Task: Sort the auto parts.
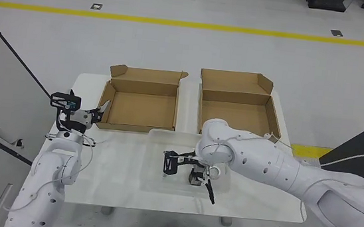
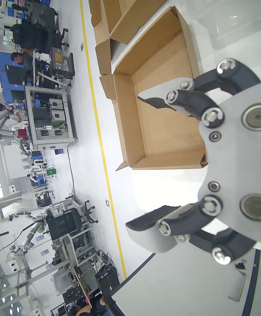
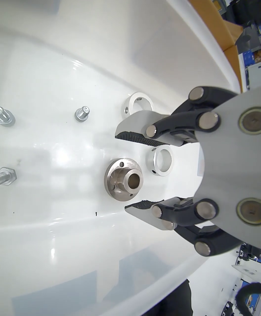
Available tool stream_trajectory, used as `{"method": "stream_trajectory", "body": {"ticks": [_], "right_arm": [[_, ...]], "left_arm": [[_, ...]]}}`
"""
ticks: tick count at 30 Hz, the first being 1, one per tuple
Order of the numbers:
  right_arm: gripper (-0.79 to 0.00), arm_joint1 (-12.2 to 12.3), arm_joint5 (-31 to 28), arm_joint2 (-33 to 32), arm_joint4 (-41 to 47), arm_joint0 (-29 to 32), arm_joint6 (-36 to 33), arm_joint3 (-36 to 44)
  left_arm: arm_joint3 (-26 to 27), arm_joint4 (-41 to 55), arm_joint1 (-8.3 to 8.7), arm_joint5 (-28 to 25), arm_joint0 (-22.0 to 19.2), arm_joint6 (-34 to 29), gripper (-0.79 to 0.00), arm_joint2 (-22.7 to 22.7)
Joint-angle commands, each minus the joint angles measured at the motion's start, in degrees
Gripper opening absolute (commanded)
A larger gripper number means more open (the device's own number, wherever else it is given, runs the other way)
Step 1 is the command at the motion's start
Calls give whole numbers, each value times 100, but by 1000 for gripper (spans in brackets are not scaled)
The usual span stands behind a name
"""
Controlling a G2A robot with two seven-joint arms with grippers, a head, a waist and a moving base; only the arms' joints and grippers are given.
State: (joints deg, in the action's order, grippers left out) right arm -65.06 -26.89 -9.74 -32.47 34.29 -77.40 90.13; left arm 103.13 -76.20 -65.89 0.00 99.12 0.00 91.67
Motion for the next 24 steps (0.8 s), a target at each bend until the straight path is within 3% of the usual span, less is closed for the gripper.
{"method": "stream_trajectory", "body": {"ticks": [1,8,17,24], "right_arm": [[-283,-18,32,0,-25,18,-32,-3],[-354,-36,130,0,-165,64,-131,89],[-332,24,222,0,-337,129,-221,266],[-400,29,217,0,-405,202,-217,248]], "left_arm": [[0,0,0,0,0,0,0,0],[0,0,0,0,0,0,0,0],[0,0,0,0,0,0,0,0],[0,0,0,0,0,0,0,0]]}}
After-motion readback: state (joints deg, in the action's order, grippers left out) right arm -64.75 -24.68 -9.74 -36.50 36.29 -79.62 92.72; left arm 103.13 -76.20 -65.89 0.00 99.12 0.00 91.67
